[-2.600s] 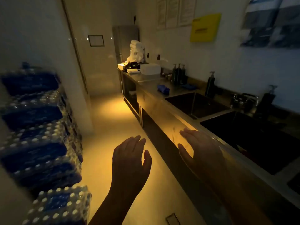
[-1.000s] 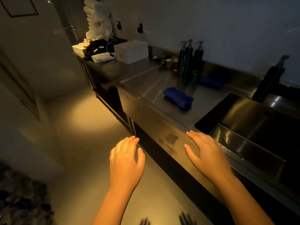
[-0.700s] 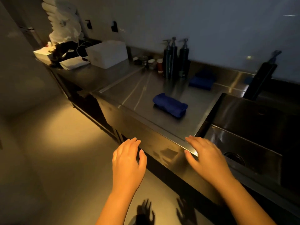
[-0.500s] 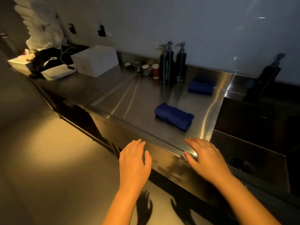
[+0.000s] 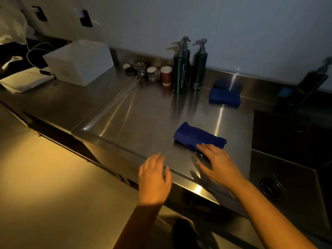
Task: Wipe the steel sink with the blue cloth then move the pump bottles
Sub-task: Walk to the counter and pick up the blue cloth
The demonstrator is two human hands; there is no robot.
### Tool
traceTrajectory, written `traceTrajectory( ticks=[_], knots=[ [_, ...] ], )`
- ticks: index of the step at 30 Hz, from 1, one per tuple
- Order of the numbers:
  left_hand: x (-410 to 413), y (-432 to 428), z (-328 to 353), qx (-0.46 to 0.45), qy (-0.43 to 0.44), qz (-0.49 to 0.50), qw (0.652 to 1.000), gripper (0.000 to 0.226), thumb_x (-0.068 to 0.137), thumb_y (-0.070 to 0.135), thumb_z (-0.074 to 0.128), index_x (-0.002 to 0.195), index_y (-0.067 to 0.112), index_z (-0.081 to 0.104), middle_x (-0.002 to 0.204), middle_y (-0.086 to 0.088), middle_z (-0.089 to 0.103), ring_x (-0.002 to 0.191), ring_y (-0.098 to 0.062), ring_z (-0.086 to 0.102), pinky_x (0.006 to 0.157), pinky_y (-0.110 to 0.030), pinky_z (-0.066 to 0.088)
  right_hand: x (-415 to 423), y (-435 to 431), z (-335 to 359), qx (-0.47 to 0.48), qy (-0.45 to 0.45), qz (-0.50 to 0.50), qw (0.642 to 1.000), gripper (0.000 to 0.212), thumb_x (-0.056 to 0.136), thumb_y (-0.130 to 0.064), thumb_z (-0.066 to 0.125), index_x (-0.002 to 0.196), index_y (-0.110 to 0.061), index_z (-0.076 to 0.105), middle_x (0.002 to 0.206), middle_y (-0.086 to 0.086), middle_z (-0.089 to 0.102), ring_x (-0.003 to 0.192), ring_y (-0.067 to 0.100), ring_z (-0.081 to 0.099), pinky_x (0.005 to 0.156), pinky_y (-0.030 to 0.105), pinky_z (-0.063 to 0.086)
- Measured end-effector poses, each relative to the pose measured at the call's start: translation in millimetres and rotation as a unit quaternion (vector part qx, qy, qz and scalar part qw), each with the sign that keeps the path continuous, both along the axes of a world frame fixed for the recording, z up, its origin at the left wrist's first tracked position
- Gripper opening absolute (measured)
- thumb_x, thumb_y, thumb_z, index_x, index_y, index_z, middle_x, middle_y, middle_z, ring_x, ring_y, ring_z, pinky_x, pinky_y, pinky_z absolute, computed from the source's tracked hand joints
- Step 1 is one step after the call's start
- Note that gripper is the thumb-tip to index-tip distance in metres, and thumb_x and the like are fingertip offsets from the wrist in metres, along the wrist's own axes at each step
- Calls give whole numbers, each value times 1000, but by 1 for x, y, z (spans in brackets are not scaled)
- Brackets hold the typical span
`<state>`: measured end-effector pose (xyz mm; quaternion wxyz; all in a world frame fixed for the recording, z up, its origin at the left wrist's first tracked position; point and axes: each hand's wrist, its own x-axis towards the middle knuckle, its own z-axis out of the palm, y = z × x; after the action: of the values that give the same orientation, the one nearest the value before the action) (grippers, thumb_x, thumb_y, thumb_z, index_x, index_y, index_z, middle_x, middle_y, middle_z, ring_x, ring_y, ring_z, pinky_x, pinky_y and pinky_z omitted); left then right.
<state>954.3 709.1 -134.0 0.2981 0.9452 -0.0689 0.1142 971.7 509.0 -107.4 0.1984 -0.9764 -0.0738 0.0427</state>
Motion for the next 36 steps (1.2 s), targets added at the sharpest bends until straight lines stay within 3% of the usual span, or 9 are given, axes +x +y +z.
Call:
traceTrajectory(
  ticks=[4,9,13,16,21,24,29,36],
  knots=[
    [29,-8,-2,-10,18,10,1000,40,91,23,52,130,16,47,137,-2,46,126,-14,34,99,-23,12,45,-10,-13,-12,15,8,1000,66,87,-42,53,144,-28,22,151,2,28,138,19,26,115,46,20],
    [59,-10,-7,53,2,-7,999,37,83,24,43,105,3,64,107,-16,66,96,-27,63,86,-35,36,94,-17,-33,-43,28,35,998,70,84,-52,52,144,-31,20,152,3,26,136,22,29,112,46,23],
    [79,-11,-6,52,44,25,997,33,85,18,61,116,5,59,120,-15,60,108,-27,55,89,-36,35,126,-20,-46,-62,58,55,995,74,83,-56,51,144,-34,16,153,5,19,138,24,23,113,46,18],
    [87,-12,-11,69,21,19,997,34,76,11,70,109,3,62,109,-17,64,100,-32,60,85,-40,36,142,-19,-50,-52,94,69,992,76,82,-56,54,144,-37,15,155,4,15,139,24,19,114,44,19],
    [97,-13,-13,50,32,30,998,31,82,17,63,111,7,62,113,-13,64,105,-28,58,88,-37,30,150,-21,-59,-41,101,84,991,80,79,-54,59,143,-40,13,153,2,16,135,25,24,106,40,34],
    [101,-10,-18,65,30,5,997,38,80,30,46,106,8,64,107,-11,66,98,-26,62,85,-37,33,149,-21,-62,-61,99,90,989,86,76,-54,62,144,-40,10,151,4,17,132,27,26,104,39,37],
    [104,-7,-28,51,33,7,998,37,74,23,60,108,8,63,110,-12,65,100,-26,61,87,-38,32,146,-12,-65,-58,86,51,993,82,75,-45,65,143,-36,19,140,8,30,117,28,41,94,36,43],
    [98,-4,-29,22,39,-8,999,41,80,29,45,108,5,63,110,-14,65,100,-28,61,86,-38,34,137,1,-65,-27,96,-21,995,78,75,-32,67,141,-33,26,127,12,40,104,30,53,84,31,45]
  ],
)
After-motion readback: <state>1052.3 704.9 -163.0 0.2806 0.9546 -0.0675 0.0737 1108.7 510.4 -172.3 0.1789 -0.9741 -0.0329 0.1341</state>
